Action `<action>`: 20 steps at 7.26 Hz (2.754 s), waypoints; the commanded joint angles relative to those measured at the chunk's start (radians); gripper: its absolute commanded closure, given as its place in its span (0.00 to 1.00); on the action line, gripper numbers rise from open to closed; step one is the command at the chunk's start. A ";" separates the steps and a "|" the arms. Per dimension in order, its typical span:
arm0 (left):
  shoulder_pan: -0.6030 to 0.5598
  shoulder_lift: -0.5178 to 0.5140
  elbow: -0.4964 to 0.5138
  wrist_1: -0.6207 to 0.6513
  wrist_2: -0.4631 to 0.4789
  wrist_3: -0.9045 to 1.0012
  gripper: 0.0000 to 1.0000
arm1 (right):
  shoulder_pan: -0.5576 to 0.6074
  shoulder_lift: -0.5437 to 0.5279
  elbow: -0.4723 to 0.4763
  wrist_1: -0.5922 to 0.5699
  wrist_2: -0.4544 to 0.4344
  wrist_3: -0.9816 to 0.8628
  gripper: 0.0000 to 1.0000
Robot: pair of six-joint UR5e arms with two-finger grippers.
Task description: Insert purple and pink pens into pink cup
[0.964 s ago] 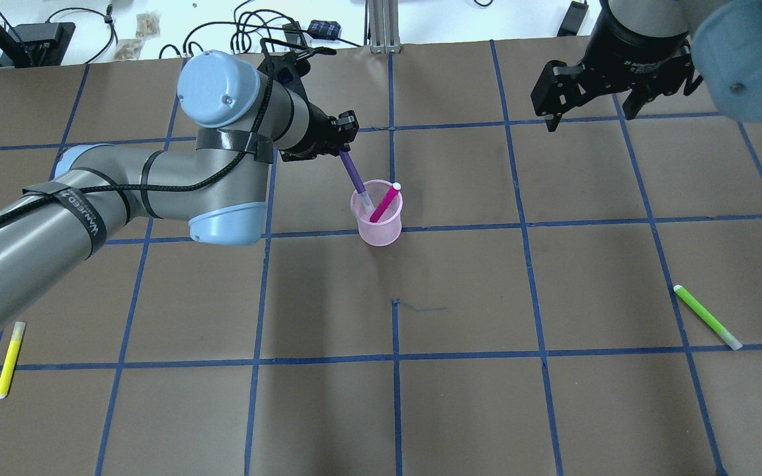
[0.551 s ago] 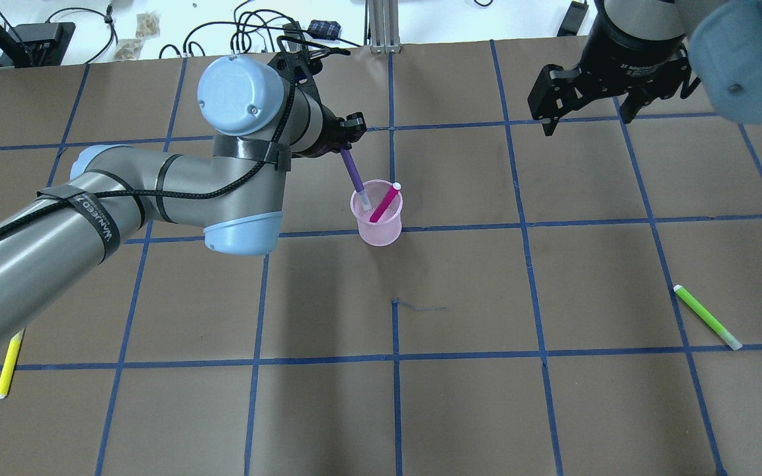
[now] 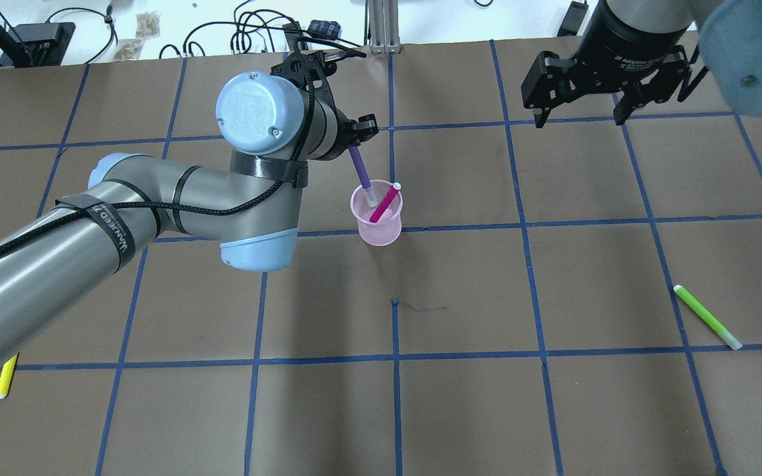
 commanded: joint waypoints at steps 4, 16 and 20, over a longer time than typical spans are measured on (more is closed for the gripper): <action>-0.012 -0.029 -0.016 -0.003 0.004 -0.009 0.84 | 0.001 0.008 -0.002 -0.002 0.006 0.017 0.00; 0.292 0.228 0.320 -1.142 -0.002 0.415 0.00 | 0.001 0.006 -0.005 0.002 0.009 0.021 0.00; 0.250 0.304 0.323 -1.181 0.027 0.428 0.00 | 0.003 0.003 0.004 0.005 0.009 0.015 0.00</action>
